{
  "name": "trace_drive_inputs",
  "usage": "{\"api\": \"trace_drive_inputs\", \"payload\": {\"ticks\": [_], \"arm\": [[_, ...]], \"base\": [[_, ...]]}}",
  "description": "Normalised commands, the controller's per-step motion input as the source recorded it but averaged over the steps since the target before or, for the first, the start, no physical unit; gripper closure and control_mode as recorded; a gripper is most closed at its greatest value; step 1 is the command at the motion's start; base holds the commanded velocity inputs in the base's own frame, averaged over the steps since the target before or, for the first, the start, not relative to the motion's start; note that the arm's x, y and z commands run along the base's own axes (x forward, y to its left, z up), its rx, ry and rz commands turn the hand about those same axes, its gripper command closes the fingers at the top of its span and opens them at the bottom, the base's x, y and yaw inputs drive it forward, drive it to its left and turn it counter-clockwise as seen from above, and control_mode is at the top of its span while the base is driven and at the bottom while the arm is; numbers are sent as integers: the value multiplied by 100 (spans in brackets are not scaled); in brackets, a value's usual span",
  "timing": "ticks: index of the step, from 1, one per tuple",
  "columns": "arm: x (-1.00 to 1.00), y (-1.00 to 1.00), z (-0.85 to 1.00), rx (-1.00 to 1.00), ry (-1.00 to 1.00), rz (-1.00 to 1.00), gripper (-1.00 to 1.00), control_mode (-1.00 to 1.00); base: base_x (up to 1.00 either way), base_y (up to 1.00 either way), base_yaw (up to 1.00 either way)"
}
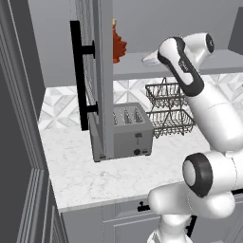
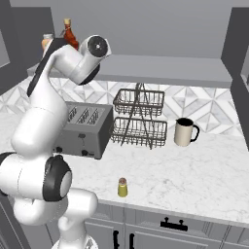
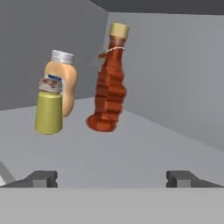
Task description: Put the shaker and condiment bottle from the counter next to their counterparts in the cabinet.
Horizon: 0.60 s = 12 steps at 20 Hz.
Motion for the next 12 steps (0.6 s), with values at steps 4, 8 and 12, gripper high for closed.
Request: {"api": "trace_drive_inputs", "payload": {"ticks": [4,8,12], "arm": [[-58,-24,0,8,0,-19,-100,-100],[-62,-33,0,11,0,-24,-100,-100],[-64,-44,0,13,0,-28,-100,-100]], "base": [[0,0,0],[0,0,0],[0,0,0]]}}
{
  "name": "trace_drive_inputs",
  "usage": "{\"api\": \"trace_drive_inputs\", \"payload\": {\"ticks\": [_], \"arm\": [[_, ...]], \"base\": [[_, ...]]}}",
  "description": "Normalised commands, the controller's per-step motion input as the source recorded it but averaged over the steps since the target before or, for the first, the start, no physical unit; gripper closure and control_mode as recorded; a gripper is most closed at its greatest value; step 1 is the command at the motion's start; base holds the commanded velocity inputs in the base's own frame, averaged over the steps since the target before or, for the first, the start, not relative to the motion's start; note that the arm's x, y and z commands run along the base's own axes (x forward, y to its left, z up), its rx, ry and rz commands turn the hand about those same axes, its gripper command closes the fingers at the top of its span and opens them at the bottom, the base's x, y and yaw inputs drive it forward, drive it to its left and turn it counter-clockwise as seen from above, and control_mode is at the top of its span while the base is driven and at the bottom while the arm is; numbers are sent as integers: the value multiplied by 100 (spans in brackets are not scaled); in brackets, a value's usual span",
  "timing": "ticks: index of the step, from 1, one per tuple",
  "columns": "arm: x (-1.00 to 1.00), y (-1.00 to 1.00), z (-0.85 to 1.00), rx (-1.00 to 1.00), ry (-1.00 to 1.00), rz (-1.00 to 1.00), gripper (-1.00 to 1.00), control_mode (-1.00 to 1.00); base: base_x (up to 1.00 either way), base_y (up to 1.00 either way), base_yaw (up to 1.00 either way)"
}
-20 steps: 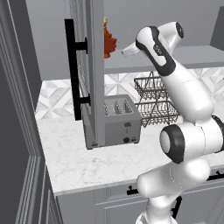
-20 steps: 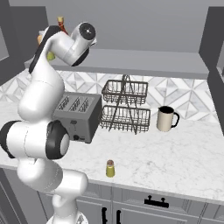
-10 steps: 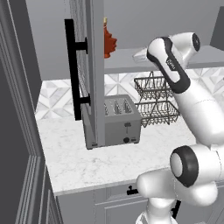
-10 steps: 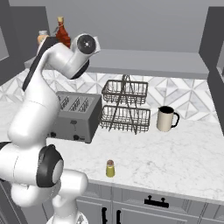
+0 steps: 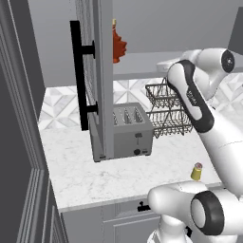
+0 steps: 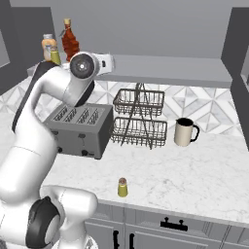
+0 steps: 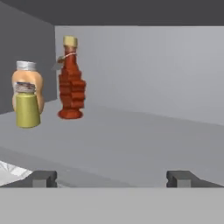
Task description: Put the shaker and condiment bottle from the counter next to their counterparts in the cabinet.
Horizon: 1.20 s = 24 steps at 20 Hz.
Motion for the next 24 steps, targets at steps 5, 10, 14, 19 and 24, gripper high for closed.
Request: {"api": "trace_drive_inputs", "payload": {"ticks": [5,10,14,19,24], "arm": [[-67,-57,-2,14,0,-33,-100,-100],[-80,-65,-9,17,0,-33,-100,-100],[-85,-67,-11,18,0,-32,-100,-100],[-71,-43,-32,13,0,-35,-100,-100],[-19,-10,-65,4,0,-39,-100,-100]], "base": [[0,0,0],[0,0,0],[0,0,0],[0,0,0],[0,0,0]]}}
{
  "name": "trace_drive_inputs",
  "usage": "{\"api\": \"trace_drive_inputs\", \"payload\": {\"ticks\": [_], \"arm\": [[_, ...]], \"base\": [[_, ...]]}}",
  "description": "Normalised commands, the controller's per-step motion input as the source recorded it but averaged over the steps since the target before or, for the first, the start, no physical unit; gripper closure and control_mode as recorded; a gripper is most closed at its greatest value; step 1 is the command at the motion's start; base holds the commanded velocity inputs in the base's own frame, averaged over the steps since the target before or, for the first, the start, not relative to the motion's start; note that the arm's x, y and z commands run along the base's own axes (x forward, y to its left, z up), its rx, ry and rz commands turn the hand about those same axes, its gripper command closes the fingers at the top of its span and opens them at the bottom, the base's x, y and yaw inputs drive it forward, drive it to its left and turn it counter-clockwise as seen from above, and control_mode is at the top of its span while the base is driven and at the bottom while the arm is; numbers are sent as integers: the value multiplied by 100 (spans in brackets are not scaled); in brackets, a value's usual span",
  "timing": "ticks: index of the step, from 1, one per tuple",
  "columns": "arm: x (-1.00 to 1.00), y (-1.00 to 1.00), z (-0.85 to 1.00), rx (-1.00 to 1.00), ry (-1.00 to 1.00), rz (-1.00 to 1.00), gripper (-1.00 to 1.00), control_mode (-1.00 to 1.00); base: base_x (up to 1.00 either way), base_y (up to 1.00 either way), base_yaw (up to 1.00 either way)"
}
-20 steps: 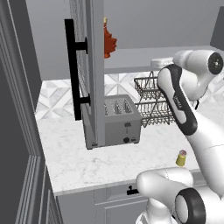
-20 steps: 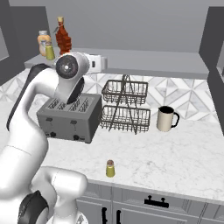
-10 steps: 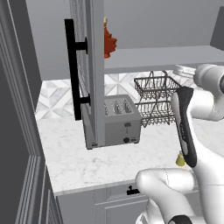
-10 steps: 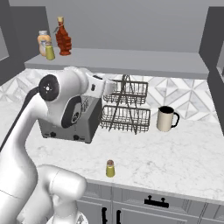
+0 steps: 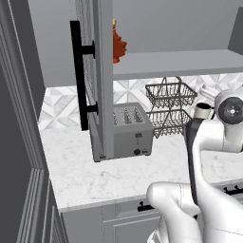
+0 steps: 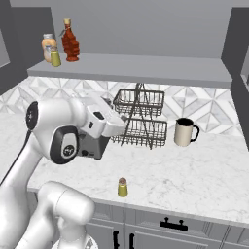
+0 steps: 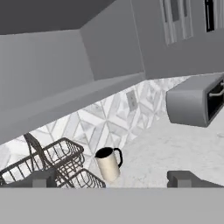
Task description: Put the shaker and condiment bottle from the counter next to their counterparts in the cabinet.
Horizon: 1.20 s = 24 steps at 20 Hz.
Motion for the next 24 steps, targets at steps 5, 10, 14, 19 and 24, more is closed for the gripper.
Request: {"api": "trace_drive_inputs", "payload": {"ticks": [5,10,14,19,24], "arm": [[-14,-23,-95,1,-1,-36,-100,-100],[-9,-7,-93,0,4,-26,-100,-100],[-3,6,-73,-2,5,-2,-100,-100],[0,18,-79,-8,0,-1,-100,-100],[0,6,-92,-11,0,-5,-100,-100]], "base": [[0,0,0],[0,0,0],[0,0,0],[0,0,0],[0,0,0]]}}
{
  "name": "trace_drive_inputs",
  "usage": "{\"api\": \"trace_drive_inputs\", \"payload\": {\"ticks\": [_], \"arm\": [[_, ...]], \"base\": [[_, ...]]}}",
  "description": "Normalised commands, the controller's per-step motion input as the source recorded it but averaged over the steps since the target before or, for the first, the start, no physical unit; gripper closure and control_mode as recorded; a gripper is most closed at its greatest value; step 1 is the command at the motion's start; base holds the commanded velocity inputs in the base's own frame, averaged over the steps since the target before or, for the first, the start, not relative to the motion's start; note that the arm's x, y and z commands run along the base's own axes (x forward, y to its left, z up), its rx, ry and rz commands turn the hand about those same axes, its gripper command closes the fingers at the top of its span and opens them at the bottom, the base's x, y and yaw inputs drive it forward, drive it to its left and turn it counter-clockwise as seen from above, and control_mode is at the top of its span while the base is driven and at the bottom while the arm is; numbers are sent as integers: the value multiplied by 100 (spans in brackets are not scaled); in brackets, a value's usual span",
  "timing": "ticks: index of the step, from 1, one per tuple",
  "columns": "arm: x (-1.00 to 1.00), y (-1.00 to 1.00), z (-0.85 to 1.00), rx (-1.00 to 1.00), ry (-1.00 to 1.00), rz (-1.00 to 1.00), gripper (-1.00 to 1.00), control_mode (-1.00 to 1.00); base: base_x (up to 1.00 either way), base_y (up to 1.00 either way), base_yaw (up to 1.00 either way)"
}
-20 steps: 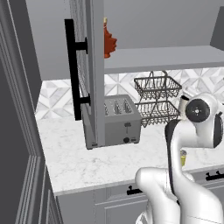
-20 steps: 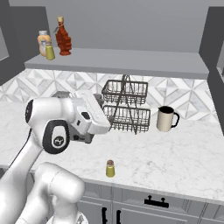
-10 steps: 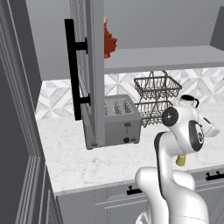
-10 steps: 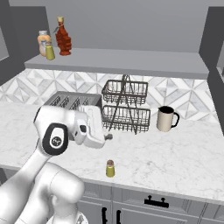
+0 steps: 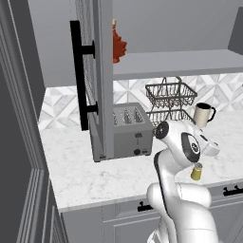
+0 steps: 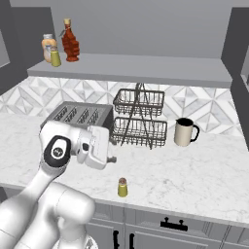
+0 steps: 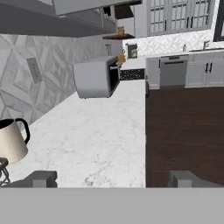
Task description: Put the shaker and condiment bottle from the counter next to their counterparts in the cabinet.
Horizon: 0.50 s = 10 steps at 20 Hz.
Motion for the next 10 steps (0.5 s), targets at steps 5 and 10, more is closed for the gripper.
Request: {"api": "trace_drive_inputs", "payload": {"ticks": [5,10], "arm": [[5,0,-86,-6,0,-6,-100,-100],[7,0,-72,-2,2,-2,-100,-100]], "base": [[0,0,0],[0,0,0]]}}
